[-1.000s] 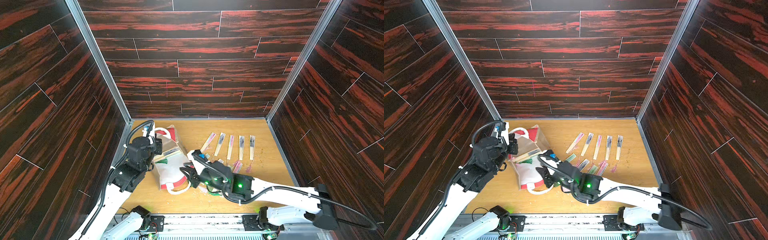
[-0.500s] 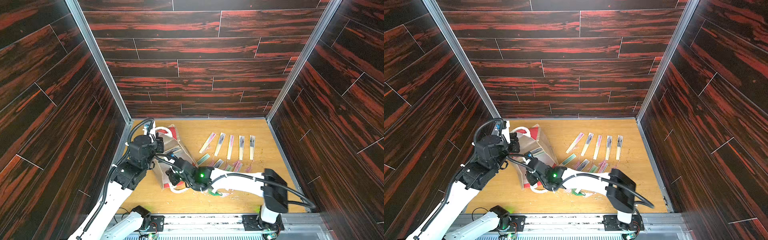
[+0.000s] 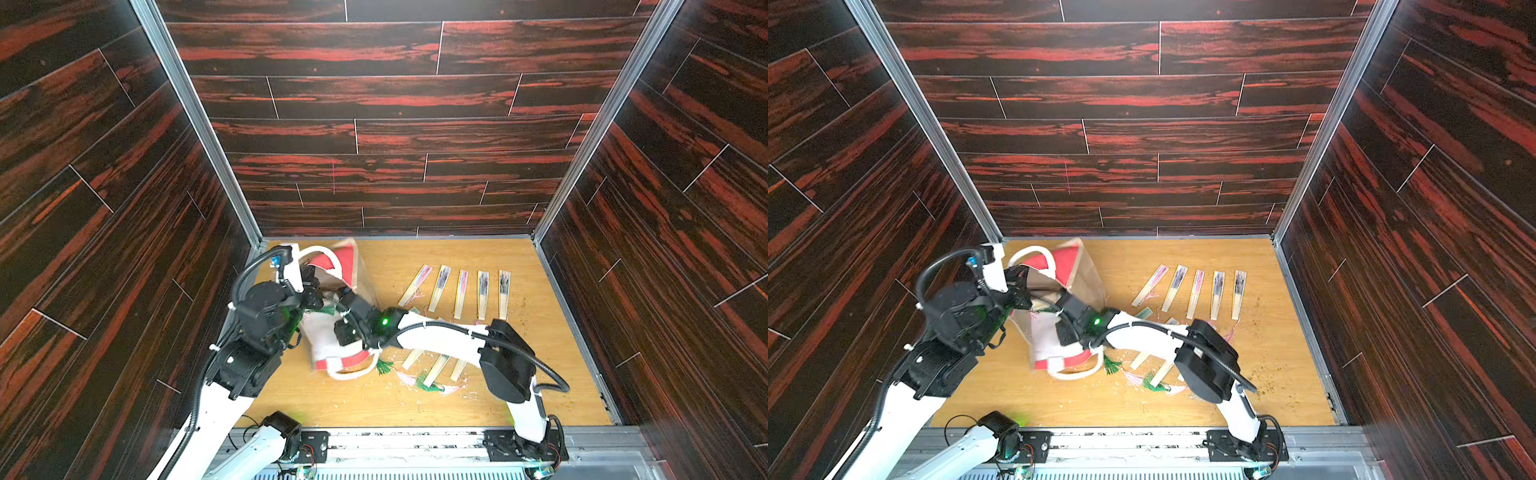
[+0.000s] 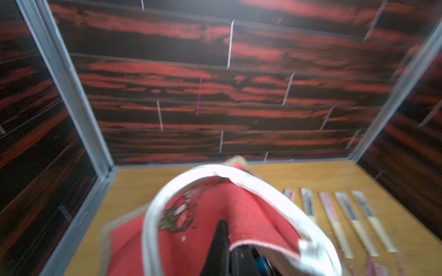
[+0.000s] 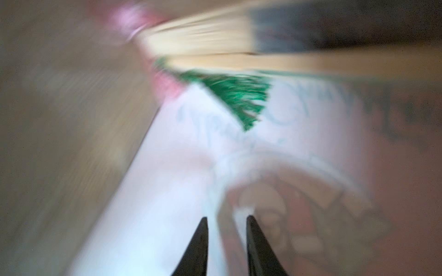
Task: Take out the folding fans from the tote bags
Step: Pick up the folding fan from the canvas bag.
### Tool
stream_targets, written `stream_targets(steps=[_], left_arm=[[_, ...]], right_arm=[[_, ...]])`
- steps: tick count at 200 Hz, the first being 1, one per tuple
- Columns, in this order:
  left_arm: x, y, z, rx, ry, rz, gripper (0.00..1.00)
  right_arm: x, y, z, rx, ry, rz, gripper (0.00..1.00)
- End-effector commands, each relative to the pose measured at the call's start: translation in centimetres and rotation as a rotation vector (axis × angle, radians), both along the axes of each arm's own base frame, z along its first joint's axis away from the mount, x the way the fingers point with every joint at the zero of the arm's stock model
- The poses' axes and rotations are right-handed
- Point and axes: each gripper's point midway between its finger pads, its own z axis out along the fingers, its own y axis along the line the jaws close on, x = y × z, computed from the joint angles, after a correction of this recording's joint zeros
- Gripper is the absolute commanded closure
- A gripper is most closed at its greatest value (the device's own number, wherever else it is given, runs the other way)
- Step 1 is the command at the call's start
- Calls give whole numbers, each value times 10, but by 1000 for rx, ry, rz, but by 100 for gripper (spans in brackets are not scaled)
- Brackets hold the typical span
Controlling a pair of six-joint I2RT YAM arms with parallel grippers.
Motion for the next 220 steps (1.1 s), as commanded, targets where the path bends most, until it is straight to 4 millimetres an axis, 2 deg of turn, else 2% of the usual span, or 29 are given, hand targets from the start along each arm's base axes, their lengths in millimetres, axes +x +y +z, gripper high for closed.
stream_targets(steps=[1,21,53,75,94,118,135,153,177,220], left_arm=[[-20,-3,44,-89,-167,-66,100],[-30,-3,48,-96,-199,-91,100],[-47,-13,46,-86,-260,-187,100],[-68,-27,47,-76,-330,-306,100],[-89,-39,46,-67,-388,-419,100],[-114,-50,42,-46,-434,-540,100],[-127,-50,42,-35,-447,-577,100],[-137,-48,43,-20,-455,-590,100],[-140,-41,45,4,-459,-555,100],[-141,-38,47,22,-470,-536,100]], right_arm=[[25,1,10,79,58,-88,66],[46,-3,27,145,58,-151,63],[71,-6,47,235,52,-209,58],[83,-9,53,273,56,-235,55],[90,-11,62,292,29,-250,48],[101,-26,70,285,-21,-308,44],[110,-44,70,260,-50,-369,44],[117,-65,63,239,-46,-421,48],[121,-84,62,263,-42,-436,58],[114,-95,78,294,-99,-404,71]])
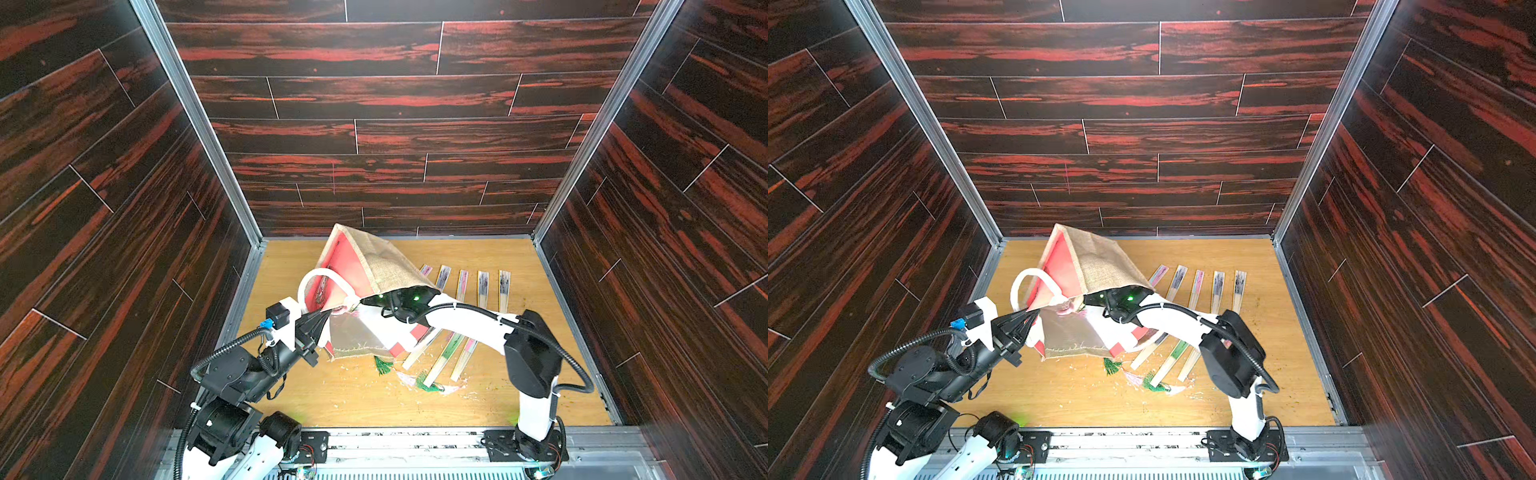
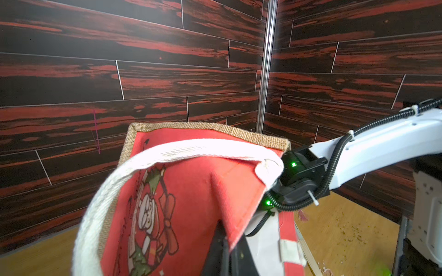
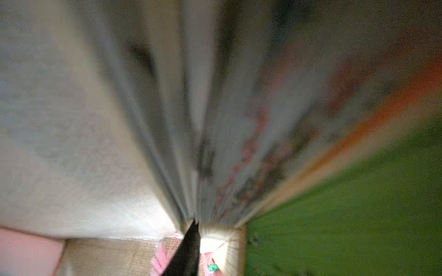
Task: Take out the folding fans from the tote bags
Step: Pick up the folding fan from the canvas bag.
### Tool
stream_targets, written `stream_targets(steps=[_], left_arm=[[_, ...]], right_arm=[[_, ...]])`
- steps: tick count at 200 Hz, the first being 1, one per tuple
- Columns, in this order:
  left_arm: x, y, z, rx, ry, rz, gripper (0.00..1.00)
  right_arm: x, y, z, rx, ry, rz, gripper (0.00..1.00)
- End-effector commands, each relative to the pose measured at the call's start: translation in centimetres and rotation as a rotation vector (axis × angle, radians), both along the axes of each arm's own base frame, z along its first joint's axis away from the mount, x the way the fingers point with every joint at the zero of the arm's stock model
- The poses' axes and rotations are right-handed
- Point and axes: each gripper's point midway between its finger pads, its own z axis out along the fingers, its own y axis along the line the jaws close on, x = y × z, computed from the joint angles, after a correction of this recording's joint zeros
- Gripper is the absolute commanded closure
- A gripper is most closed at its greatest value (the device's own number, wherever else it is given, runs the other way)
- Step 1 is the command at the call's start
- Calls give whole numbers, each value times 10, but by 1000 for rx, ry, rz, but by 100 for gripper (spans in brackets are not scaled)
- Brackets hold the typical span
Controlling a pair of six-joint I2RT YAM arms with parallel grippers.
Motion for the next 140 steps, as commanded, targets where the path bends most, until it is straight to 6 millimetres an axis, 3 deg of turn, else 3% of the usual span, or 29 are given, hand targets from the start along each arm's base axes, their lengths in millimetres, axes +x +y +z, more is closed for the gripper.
stream_targets(steps=[1,46,78,115,140], left_arm=[[-39,7,61,-57,-228,-52,100],[-23,4,59,-54,-193,-27,100],[-1,0,53,-31,-137,7,100],[15,-8,48,-9,-106,6,100],[21,-5,47,-18,-101,36,100]], right_arm=[[26,-32,22,18,-66,-100,72],[16,-34,43,45,-108,-56,85],[-4,-16,71,112,-182,69,92],[-35,5,104,165,-292,226,94],[-41,7,107,150,-322,251,99]])
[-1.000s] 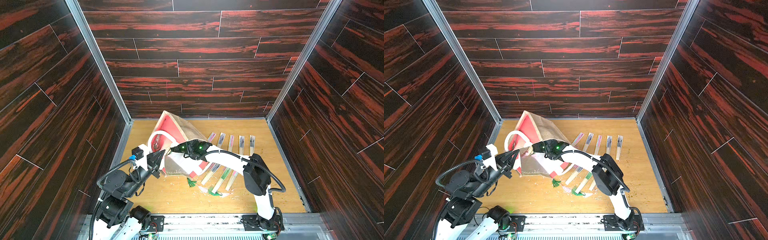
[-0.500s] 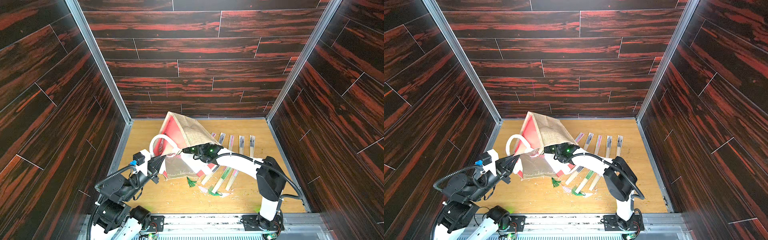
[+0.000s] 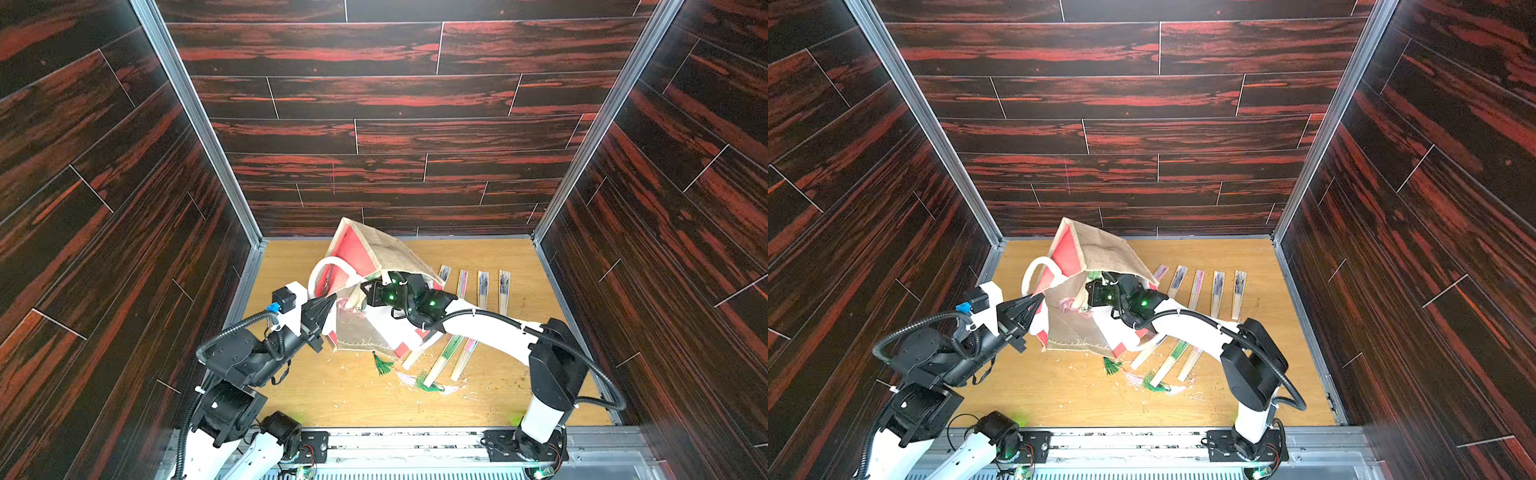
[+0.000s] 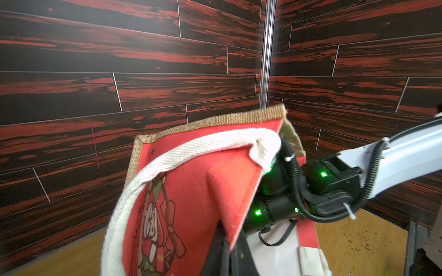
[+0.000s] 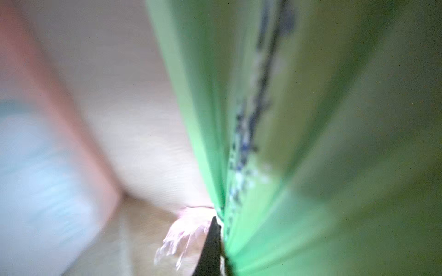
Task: Take out the folding fans from the tote bags
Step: Pick up the folding fan from the canvas bag.
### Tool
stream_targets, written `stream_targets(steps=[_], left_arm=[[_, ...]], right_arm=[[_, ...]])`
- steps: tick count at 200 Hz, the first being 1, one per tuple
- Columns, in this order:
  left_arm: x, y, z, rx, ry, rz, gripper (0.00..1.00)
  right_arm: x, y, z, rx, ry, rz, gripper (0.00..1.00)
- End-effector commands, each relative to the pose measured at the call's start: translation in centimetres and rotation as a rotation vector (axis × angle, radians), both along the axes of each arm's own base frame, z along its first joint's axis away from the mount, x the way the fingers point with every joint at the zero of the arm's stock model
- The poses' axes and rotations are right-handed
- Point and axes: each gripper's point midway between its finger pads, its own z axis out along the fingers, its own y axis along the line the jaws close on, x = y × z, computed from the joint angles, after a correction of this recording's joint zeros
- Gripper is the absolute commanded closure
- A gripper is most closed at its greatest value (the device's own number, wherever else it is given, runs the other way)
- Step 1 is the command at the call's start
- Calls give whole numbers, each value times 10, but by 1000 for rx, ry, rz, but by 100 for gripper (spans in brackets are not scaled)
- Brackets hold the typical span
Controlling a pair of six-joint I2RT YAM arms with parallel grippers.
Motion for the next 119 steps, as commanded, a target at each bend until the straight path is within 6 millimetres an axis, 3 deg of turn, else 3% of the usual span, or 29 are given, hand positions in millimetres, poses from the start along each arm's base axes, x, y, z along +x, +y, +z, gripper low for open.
stream_targets(steps=[1,31,61,92,119], left_arm=[[-5,5,28,-33,-97,22,100],[-1,10,27,-38,-90,53,100],[9,17,25,-45,-70,118,100],[26,38,23,-67,-31,266,100],[41,57,20,-61,15,402,100]], right_arm=[[-12,4,53,82,-134,67,99],[-20,7,57,75,-165,104,100],[-46,21,70,64,-264,198,100],[-78,34,76,19,-371,298,100],[-95,37,78,-4,-404,340,100]])
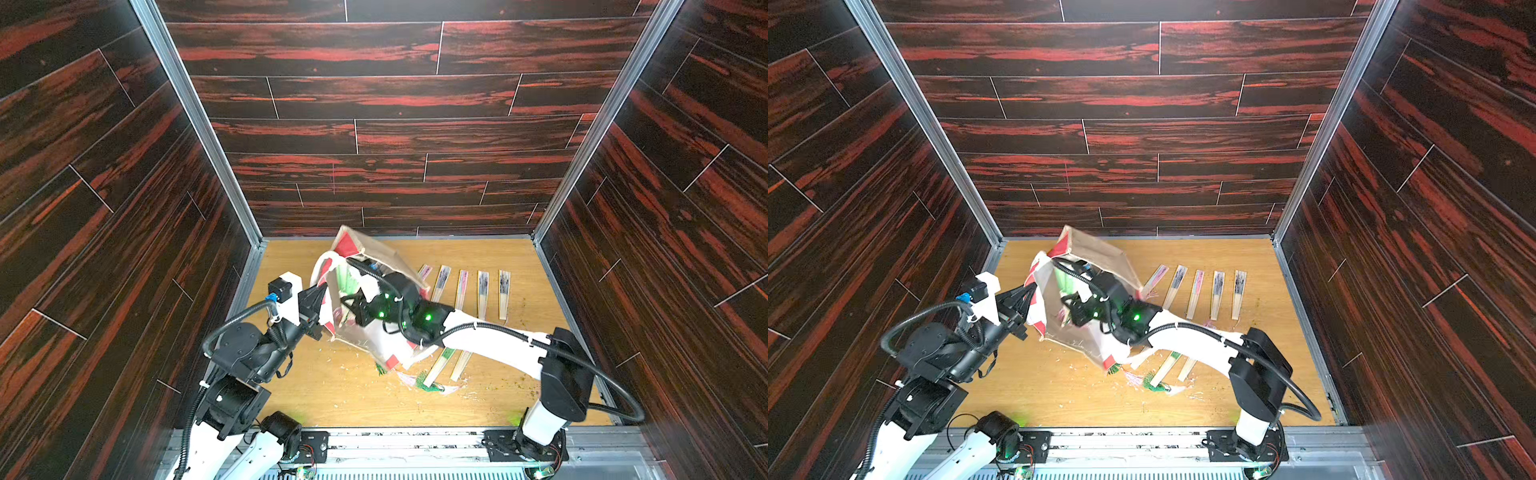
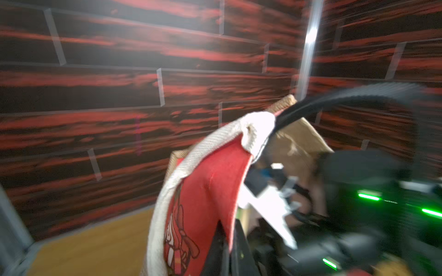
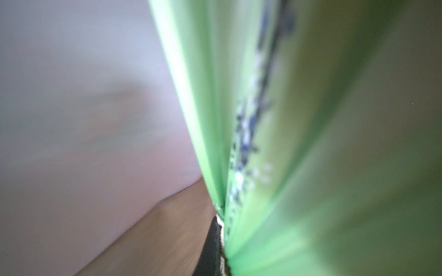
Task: Take out the folding fans from the tote bags
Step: Pick up the folding fan from the canvas bag, then place the folding fan at the center of the board.
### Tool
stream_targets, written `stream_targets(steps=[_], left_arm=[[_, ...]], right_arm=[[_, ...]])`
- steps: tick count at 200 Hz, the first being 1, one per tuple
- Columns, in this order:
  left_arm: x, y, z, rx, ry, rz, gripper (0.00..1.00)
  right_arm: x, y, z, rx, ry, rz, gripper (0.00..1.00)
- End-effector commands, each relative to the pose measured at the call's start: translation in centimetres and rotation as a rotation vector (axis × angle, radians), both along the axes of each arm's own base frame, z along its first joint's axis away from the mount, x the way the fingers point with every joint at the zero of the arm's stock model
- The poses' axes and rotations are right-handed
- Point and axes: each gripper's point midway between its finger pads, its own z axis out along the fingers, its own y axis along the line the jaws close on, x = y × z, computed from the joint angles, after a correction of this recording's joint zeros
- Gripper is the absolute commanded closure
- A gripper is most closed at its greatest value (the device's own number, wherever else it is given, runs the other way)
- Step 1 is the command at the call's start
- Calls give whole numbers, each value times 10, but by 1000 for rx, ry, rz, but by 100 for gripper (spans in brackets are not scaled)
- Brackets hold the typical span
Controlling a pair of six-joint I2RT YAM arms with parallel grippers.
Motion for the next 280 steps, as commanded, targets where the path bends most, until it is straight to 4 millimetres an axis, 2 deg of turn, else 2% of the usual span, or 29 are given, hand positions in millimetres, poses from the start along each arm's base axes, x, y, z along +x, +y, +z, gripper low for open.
stream_targets(steps=[1,33,79,99,128,156,181,195,211,227,244,280], left_arm=[[8,28,26,-38,-38,166,100],[20,51,27,-40,5,318,100],[32,79,24,-1,71,517,100],[35,95,22,32,101,628,100],[40,102,25,86,117,684,100],[39,103,23,87,115,691,100],[31,115,17,91,138,745,100],[24,125,15,100,152,798,100],[13,139,18,101,156,858,100],[1,146,25,79,132,868,100],[-11,149,34,38,97,849,100],[-29,151,47,-14,56,798,100]], right_arm=[[-15,-6,41,46,-128,48,100],[-23,-15,45,50,-115,60,100],[-39,-34,65,86,-95,79,100],[-48,-42,64,77,-81,102,100],[-55,-54,54,54,-43,103,100],[-51,-68,62,85,-13,75,100],[-29,-84,71,142,54,17,100],[-10,-96,68,164,103,-29,100],[18,-108,55,159,174,-107,100],[47,-115,32,124,266,-178,100],[74,-113,1,67,356,-223,100],[104,-77,-66,-26,509,-189,100]])
